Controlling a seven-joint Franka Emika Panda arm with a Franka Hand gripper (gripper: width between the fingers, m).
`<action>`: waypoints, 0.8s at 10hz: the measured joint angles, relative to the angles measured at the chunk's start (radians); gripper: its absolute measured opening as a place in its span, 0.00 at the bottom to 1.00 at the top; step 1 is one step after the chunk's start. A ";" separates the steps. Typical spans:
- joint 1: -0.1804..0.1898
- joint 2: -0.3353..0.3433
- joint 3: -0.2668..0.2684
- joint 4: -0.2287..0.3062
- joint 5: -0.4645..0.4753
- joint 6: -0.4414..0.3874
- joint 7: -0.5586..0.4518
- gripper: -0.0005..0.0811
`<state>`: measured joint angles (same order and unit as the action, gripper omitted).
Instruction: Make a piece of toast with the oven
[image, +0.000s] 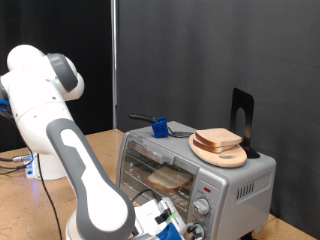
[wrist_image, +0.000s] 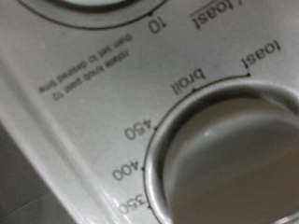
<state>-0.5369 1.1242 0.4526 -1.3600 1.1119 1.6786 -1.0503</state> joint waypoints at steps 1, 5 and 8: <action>0.000 0.000 0.000 0.000 0.000 0.001 0.005 0.01; -0.002 -0.010 0.000 0.010 -0.002 -0.014 0.017 0.25; -0.009 -0.030 -0.013 0.005 -0.002 -0.010 0.081 0.50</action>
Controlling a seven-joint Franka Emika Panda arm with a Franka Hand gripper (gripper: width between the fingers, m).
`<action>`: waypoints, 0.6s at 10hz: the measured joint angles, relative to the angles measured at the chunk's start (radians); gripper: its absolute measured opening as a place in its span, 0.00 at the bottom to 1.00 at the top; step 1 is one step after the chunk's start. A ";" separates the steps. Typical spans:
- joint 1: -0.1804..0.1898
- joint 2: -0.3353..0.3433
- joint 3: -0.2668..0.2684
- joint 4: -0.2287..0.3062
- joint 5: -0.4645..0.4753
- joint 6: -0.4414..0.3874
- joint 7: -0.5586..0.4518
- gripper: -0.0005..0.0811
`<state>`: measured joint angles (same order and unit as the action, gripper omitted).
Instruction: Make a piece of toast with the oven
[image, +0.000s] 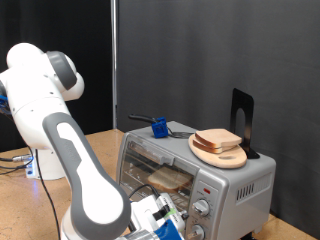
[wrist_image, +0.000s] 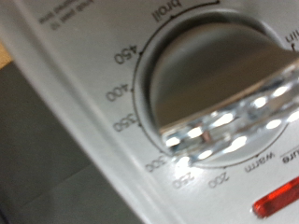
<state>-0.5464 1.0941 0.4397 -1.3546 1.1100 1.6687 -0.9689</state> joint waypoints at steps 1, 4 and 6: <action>-0.004 -0.012 -0.011 -0.010 0.000 0.012 0.051 0.68; -0.021 -0.097 -0.065 -0.078 -0.010 0.020 0.255 0.81; -0.045 -0.149 -0.088 -0.111 -0.033 -0.047 0.380 0.84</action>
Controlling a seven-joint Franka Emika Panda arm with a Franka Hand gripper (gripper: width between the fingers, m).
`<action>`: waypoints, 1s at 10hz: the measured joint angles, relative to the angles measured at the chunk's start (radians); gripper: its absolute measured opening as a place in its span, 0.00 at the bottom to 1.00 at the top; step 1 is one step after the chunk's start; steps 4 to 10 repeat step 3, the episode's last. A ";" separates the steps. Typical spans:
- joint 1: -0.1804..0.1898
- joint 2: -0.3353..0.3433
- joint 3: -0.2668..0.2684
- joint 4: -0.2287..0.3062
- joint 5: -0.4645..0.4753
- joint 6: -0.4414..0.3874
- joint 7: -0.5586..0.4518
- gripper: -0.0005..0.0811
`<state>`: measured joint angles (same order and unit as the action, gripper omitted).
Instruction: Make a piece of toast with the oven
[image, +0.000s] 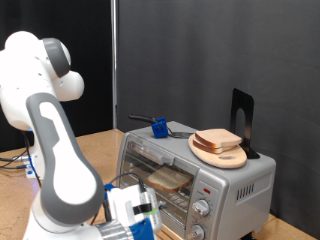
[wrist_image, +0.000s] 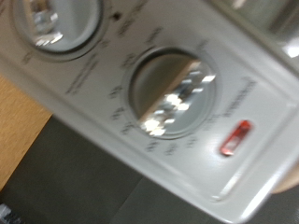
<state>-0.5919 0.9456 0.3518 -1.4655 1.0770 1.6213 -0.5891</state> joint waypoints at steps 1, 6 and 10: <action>-0.015 -0.020 -0.009 -0.010 -0.011 -0.040 0.042 0.84; -0.046 -0.065 -0.020 -0.042 -0.025 -0.095 0.085 0.84; -0.046 -0.065 -0.020 -0.042 -0.025 -0.095 0.085 0.84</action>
